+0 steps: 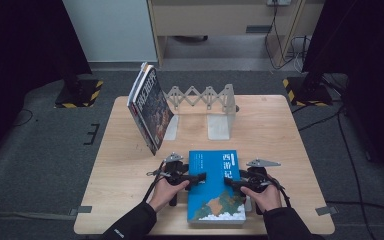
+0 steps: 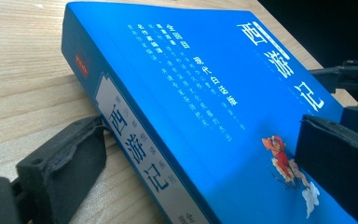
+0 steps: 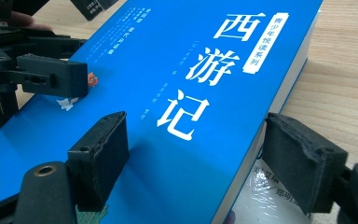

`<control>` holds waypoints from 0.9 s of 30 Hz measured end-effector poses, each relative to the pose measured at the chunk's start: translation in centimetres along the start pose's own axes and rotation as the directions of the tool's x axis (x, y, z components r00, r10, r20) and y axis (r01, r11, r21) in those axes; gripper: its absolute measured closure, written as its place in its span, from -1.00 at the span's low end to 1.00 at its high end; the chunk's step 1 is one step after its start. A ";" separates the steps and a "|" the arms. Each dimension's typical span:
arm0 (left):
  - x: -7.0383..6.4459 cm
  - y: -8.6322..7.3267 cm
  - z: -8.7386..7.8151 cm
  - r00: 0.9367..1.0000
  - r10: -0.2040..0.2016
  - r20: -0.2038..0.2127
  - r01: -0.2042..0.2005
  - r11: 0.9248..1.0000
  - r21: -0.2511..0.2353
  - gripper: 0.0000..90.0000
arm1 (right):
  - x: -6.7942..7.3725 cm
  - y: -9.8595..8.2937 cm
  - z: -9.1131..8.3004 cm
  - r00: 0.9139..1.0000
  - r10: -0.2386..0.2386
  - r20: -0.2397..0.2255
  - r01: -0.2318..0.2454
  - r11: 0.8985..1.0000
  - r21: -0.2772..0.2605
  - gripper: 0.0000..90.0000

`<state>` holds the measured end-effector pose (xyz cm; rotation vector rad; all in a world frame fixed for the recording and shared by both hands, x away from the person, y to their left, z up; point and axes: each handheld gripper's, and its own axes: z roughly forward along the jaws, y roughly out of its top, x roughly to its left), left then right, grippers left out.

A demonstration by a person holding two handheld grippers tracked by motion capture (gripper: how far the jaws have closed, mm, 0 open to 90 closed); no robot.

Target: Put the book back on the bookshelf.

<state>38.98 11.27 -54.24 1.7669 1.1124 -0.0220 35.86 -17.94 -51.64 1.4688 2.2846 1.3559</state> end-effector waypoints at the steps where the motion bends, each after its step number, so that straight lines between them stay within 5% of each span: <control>1: 0.0 0.0 0.0 1.000 -0.001 0.000 0.001 1.000 -0.001 -0.97 | 0.0 0.0 0.0 1.000 0.003 -0.002 -0.003 1.000 0.000 -0.50; 18: -0.6 -0.2 0.3 0.999 -0.027 -0.044 0.025 0.999 -0.027 -0.99 | -0.1 -0.1 0.2 1.000 0.016 -0.008 -0.016 1.000 -0.009 -0.53; 27: -0.4 -0.2 0.0 0.999 -0.037 -0.034 0.036 0.999 -0.028 -0.91 | -0.1 -0.2 0.3 1.000 0.021 -0.011 -0.021 1.000 -0.011 -0.54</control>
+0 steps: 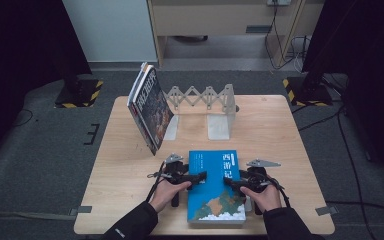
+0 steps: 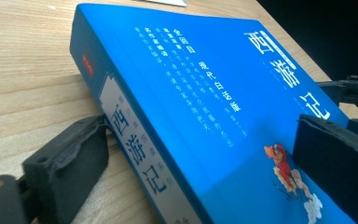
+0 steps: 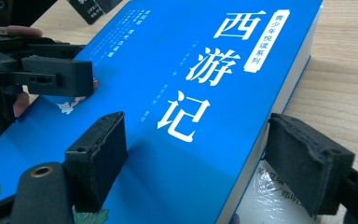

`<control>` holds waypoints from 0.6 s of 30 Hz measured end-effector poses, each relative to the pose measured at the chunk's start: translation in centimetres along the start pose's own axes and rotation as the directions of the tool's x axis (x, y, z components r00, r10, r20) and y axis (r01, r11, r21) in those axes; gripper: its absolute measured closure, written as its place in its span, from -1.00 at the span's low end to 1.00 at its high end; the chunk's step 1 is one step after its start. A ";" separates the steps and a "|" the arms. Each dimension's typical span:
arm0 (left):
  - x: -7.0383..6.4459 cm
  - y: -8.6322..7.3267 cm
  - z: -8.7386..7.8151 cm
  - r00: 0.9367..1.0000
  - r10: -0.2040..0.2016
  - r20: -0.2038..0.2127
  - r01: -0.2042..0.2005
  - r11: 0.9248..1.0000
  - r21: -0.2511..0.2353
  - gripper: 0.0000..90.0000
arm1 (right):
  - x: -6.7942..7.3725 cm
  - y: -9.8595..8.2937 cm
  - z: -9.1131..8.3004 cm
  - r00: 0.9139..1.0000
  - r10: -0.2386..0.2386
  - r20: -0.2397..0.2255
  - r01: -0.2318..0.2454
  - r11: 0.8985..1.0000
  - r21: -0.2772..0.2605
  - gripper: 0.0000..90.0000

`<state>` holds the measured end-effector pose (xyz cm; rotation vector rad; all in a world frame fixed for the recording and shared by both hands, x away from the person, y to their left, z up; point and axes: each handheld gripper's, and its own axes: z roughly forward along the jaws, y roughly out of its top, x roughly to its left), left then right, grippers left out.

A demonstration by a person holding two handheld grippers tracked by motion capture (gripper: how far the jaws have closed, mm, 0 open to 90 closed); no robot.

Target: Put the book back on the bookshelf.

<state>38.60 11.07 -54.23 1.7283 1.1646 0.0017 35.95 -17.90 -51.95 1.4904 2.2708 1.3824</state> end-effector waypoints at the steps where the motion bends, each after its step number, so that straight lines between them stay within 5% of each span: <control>1: 0.1 0.1 -0.1 1.000 -0.004 0.002 0.004 1.000 0.008 -0.90 | 0.0 0.0 0.0 1.000 0.002 -0.001 -0.002 1.000 0.000 -0.54; 6: 0.7 0.5 -0.7 0.997 -0.066 0.035 0.064 0.997 0.042 -0.71 | -0.2 -0.1 0.0 1.000 0.020 -0.012 -0.020 1.000 0.003 -0.54; 18: 1.1 0.8 -1.0 0.990 -0.105 0.091 0.094 0.989 0.117 -0.57 | -0.3 -0.1 0.1 0.999 0.022 -0.023 -0.022 1.000 0.002 -0.55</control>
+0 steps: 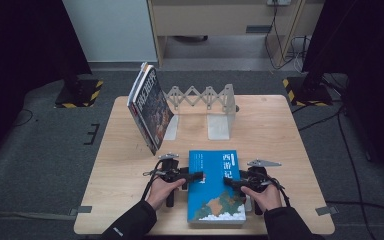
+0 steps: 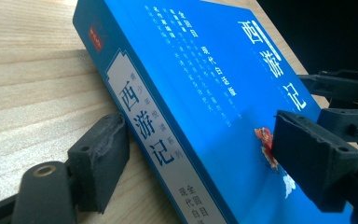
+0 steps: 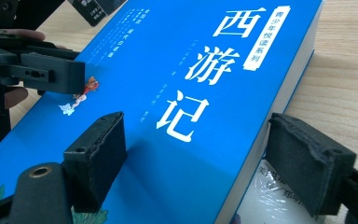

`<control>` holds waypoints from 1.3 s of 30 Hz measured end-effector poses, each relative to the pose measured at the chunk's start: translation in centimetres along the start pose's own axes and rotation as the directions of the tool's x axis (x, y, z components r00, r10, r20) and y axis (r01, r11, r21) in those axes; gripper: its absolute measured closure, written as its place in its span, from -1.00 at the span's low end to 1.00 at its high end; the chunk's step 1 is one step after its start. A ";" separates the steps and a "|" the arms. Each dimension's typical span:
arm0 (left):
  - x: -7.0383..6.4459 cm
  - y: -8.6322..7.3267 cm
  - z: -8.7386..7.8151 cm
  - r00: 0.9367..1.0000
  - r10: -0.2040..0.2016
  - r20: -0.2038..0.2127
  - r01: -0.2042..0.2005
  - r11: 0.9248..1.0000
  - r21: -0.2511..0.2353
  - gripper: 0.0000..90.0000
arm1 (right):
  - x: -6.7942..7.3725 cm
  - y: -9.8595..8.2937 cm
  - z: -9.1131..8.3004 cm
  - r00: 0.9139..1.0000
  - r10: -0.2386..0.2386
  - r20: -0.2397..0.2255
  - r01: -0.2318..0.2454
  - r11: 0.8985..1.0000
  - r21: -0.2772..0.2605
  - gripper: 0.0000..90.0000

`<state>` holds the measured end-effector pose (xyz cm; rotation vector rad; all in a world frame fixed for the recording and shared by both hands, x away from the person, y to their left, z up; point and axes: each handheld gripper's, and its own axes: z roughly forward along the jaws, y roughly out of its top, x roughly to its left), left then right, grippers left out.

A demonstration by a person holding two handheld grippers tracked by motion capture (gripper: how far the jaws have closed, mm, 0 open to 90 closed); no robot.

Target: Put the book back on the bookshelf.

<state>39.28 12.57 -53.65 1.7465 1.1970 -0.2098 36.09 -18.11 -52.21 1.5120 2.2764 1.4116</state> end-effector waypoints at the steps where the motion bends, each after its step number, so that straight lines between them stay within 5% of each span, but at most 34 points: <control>1: 0.0 0.1 -0.1 1.000 -0.008 0.006 0.008 1.000 0.017 -0.53 | 0.0 0.0 0.0 1.000 0.003 -0.002 -0.003 1.000 0.002 -0.55; 10: 0.3 0.4 -0.2 0.999 -0.031 0.032 0.029 0.998 0.056 -0.46 | -0.1 0.0 0.0 1.000 0.004 -0.009 -0.004 1.000 0.001 -0.56; 22: 0.4 0.2 -0.1 0.999 0.001 0.050 -0.003 0.999 0.034 -0.50 | -0.1 0.0 0.0 1.000 0.008 -0.004 -0.008 1.000 0.002 -0.56; 39: 0.6 0.6 -0.7 0.996 -0.031 0.088 0.032 0.999 -0.005 -0.23 | -0.2 0.0 0.0 1.000 0.008 -0.004 -0.008 1.000 0.002 -0.58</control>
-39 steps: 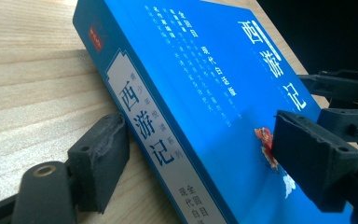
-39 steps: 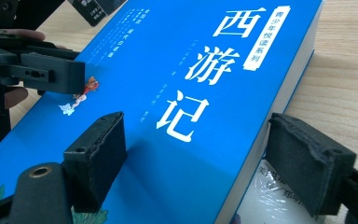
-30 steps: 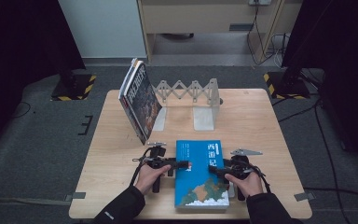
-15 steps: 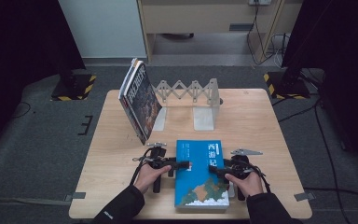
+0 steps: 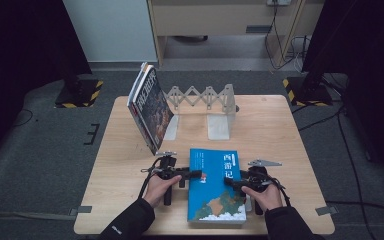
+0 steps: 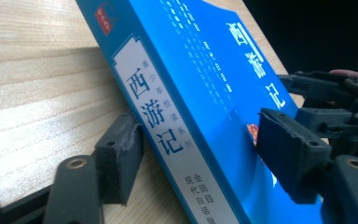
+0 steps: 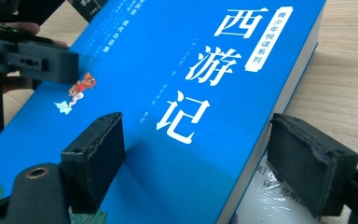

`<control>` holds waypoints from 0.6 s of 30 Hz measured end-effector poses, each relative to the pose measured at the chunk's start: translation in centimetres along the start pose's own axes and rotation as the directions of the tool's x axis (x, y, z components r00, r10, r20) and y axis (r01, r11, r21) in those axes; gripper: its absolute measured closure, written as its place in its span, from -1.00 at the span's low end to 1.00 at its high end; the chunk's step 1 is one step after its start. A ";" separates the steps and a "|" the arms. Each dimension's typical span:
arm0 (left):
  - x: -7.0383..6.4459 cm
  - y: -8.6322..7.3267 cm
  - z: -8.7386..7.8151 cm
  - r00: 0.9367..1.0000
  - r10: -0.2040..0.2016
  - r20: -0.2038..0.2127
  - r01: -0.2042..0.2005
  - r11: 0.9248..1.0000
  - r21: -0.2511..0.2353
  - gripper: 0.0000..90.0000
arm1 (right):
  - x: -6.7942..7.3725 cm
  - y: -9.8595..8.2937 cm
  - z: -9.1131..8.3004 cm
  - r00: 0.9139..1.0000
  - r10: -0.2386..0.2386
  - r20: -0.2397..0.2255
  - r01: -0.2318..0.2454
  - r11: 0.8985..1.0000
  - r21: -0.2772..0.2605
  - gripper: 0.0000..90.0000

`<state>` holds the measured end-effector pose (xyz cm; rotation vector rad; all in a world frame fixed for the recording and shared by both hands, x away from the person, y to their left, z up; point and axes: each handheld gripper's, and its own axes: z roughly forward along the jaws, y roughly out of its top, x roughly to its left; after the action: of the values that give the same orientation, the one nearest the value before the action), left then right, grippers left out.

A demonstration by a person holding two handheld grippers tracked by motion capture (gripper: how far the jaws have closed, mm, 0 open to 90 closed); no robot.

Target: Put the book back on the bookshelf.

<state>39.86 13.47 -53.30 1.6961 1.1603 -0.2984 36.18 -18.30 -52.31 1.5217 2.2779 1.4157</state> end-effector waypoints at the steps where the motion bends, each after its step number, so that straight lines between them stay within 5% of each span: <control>1: 0.0 0.1 -0.2 1.000 -0.001 0.013 0.001 1.000 -0.009 -0.19 | 0.0 0.0 0.0 1.000 0.000 0.000 0.000 1.000 0.001 -0.58; 6: -0.4 0.3 -0.3 0.999 0.039 0.017 -0.039 0.999 -0.017 -0.13 | -0.1 0.0 -0.1 1.000 0.004 -0.006 -0.004 1.000 0.005 -0.59; 18: -0.3 0.6 0.7 0.998 0.029 0.054 -0.029 1.000 -0.012 -0.11 | -0.3 0.1 -0.2 1.000 -0.005 -0.012 0.005 1.000 0.009 -0.58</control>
<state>40.44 12.66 -53.06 1.6842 1.0950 -0.3173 36.27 -18.60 -52.27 1.5132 2.2970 1.4191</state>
